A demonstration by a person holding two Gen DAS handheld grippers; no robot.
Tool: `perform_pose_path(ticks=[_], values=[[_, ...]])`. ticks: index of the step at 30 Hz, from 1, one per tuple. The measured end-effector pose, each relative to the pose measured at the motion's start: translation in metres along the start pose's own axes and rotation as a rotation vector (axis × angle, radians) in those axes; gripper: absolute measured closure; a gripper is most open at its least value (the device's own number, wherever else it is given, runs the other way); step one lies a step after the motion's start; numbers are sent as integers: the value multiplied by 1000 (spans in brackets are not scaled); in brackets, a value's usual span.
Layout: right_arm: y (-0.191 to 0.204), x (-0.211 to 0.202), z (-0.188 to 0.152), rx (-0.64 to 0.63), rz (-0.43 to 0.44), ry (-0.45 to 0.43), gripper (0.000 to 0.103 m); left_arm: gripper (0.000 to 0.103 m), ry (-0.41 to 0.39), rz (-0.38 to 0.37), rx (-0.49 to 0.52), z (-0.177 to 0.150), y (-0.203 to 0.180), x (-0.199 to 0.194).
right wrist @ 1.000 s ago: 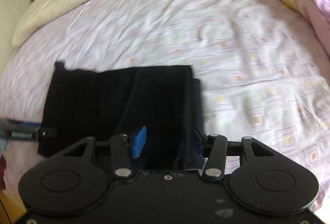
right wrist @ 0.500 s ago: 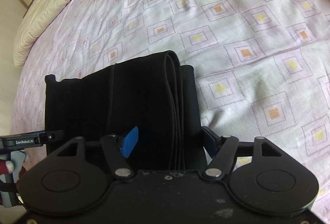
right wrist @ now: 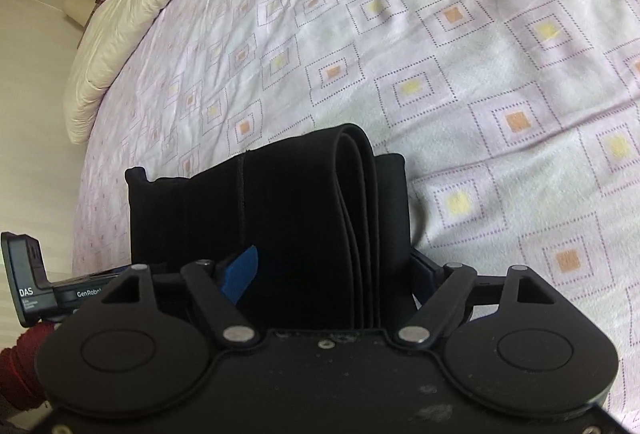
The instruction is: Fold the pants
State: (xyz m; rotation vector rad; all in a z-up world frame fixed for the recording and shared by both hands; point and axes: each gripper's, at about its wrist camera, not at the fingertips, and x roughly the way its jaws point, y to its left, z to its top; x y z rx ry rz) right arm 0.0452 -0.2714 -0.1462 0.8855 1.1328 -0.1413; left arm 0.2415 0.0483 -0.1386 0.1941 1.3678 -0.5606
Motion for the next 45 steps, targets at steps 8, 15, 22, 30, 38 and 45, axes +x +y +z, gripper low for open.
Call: perform_pose_path(ticks=[8, 15, 22, 30, 38, 45], values=[[26, -2, -9, -39, -96, -16, 75, 55, -46, 30, -44, 6, -9, -16], [77, -21, -22, -142, -178, -89, 77, 88, -129, 34, -119, -4, -6, -48], [152, -25, -22, -299, -83, -104, 78, 89, -273, 71, -130, -27, 22, -107], [276, 52, -9, -431, 31, -51, 78, 90, -357, 161, -236, -25, 136, -161], [374, 134, 0, -478, 68, 8, 78, 89, -343, 204, -302, -14, 231, -171], [370, 181, 7, -430, -266, -12, 70, 86, -204, 347, -447, -24, 292, -135]])
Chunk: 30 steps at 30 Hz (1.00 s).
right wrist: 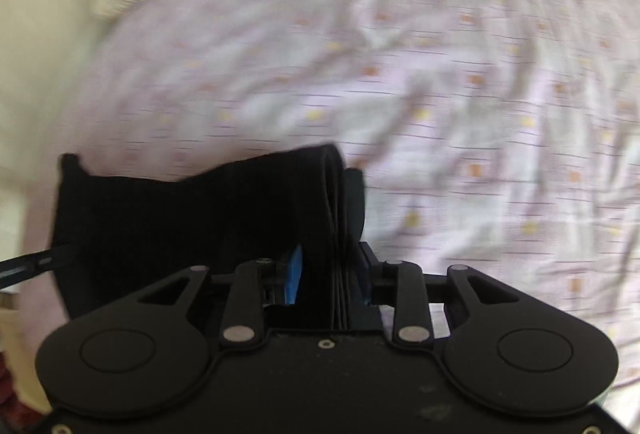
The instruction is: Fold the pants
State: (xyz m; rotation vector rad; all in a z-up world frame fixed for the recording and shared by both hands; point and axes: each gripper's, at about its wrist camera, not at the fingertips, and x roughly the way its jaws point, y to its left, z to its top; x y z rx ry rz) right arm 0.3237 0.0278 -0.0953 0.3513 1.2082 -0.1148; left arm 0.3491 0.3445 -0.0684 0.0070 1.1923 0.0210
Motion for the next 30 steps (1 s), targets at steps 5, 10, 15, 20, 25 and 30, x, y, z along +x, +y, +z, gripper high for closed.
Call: perform_pose_path(ticks=[5, 10, 15, 20, 25, 30], values=[[0, -35, -4, -5, 29, -119, 70, 86, -51, -33, -5, -12, 12, -16], [27, -57, -31, -108, 92, -191, 68, 86, -118, -96, 80, -37, -2, -42], [51, -36, -60, -232, 55, -95, 67, 86, -95, -76, 250, -62, -24, -27], [42, -8, -67, -249, -31, -16, 75, 86, 45, -11, 254, -72, -20, 12], [47, -27, -61, -251, -19, -53, 66, 86, 5, -6, 187, -68, -10, -8], [51, -66, -70, -241, -20, -127, 64, 86, -67, -52, 81, -69, -9, -53]])
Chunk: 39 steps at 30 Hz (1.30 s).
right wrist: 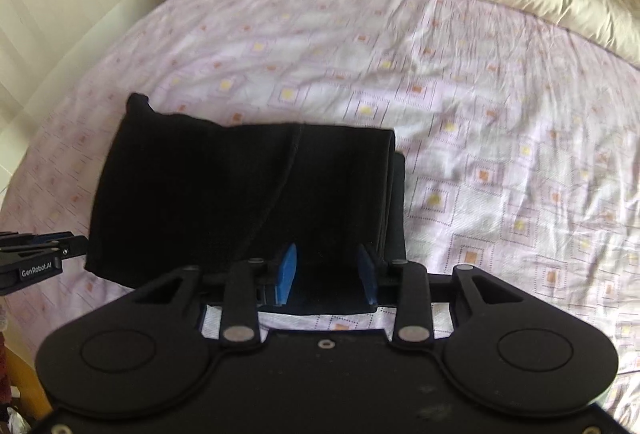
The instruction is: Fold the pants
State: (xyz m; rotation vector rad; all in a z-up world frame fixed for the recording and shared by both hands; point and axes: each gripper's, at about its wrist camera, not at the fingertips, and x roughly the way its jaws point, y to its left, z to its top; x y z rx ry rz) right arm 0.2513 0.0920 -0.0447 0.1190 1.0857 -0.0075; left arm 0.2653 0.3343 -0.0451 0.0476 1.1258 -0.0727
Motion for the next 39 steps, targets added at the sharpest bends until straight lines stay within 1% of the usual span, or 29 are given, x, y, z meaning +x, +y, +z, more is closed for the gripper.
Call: perform_pose_path(ticks=[3, 4, 6, 8, 10, 12, 15, 17, 19, 20, 24, 28, 34, 39], values=[[6, -24, -6, -10, -32, -30, 62, 86, -32, -32, -58, -1, -9, -26], [8, -33, -9, -11, -40, -39, 61, 86, -57, -24, -63, -3, -16, -36], [11, -48, -14, -10, -70, -39, 60, 86, -110, 15, -54, -8, -31, -53], [13, -63, -20, -15, -93, -38, 59, 86, -136, 48, -33, -15, -46, -70], [10, -78, -28, -13, -61, -56, 59, 86, -118, 43, -20, -21, -57, -80], [9, -95, -41, 5, -5, -60, 59, 86, -96, 33, -23, -28, -64, -89], [6, -113, -51, 28, 35, -67, 59, 86, -84, 29, -51, -43, -72, -103], [3, -124, -59, 37, 53, -67, 59, 86, -58, 19, -64, -53, -74, -107], [-2, -134, -67, 57, 59, -72, 59, 86, -50, -4, -74, -61, -75, -113], [-4, -140, -71, 67, 62, -79, 59, 86, -53, -4, -76, -65, -76, -116], [-9, -160, -88, 86, 66, -101, 59, 86, -72, 34, -60, -80, -82, -132], [-11, -172, -101, 91, 77, -113, 59, 86, -97, 56, -53, -93, -87, -147], [-11, -189, -113, 78, 78, -139, 58, 86, -123, 51, -49, -105, -95, -162], [-12, -195, -122, 71, 74, -145, 58, 86, -143, 54, -10, -114, -106, -168]])
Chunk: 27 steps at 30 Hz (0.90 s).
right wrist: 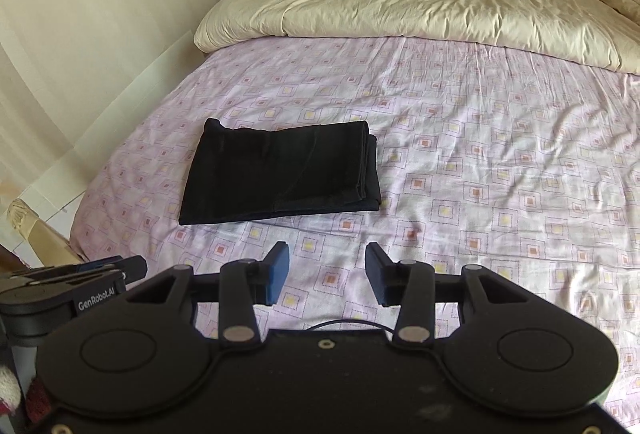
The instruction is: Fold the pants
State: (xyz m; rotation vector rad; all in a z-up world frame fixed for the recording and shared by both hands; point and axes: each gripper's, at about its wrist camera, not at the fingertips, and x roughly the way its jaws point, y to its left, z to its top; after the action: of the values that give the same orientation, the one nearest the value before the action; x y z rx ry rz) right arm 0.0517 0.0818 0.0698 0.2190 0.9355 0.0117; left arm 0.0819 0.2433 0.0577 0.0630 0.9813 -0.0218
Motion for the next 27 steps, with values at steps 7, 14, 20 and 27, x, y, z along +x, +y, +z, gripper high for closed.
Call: perform_pose_path(ticks=[7, 14, 20, 27], values=[[-3, -3, -7, 5, -6, 6, 58, 86, -5, -6, 24, -5, -8, -3], [-3, -1, -7, 11, -8, 13, 57, 86, -6, -1, 28, -7, -9, -5], [0, 2, -8, 2, -2, 28, 57, 86, -5, 4, 25, -9, -5, -4], [1, 2, -8, -4, 1, 35, 57, 86, -2, 8, 27, -9, -4, -3]])
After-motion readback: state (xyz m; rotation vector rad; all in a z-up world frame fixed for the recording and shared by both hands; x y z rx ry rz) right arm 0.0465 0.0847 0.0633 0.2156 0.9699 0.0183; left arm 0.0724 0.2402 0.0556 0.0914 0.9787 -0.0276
